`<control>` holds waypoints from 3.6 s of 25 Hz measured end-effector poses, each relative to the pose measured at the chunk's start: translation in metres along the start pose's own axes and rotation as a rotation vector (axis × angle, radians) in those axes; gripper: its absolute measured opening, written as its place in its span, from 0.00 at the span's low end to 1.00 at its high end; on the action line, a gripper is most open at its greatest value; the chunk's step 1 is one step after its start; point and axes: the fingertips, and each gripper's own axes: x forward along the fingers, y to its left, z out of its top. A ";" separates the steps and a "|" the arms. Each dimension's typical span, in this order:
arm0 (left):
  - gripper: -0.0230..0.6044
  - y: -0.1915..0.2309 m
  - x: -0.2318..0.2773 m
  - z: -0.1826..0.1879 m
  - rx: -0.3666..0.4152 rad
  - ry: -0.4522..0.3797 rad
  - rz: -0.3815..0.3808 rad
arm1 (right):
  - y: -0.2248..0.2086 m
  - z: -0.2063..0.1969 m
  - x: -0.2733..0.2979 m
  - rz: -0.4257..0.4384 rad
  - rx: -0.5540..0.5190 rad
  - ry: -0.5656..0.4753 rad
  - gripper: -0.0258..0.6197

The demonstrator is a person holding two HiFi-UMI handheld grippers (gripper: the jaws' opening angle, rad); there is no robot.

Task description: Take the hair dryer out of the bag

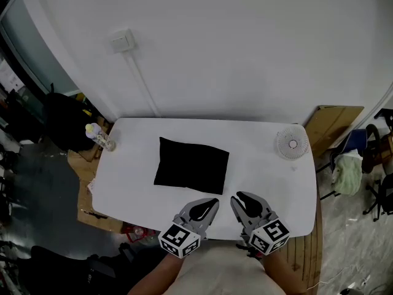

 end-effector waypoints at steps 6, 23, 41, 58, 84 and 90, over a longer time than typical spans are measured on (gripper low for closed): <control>0.06 0.019 0.019 -0.007 0.015 0.041 -0.004 | -0.017 -0.006 0.014 -0.023 0.010 0.018 0.18; 0.25 0.067 0.080 -0.038 0.047 0.183 0.082 | -0.054 -0.024 0.032 -0.075 0.029 0.058 0.22; 0.38 0.117 0.116 -0.098 -0.003 0.371 0.206 | -0.074 -0.033 0.040 -0.093 0.042 0.083 0.24; 0.40 0.155 0.139 -0.148 0.048 0.590 0.398 | -0.092 -0.042 0.032 -0.126 0.073 0.101 0.24; 0.07 0.193 0.105 -0.118 -0.173 0.547 0.428 | -0.096 -0.054 0.057 -0.103 0.045 0.152 0.24; 0.07 0.199 0.099 -0.102 -0.249 0.536 0.389 | -0.094 -0.059 0.073 -0.084 0.037 0.176 0.24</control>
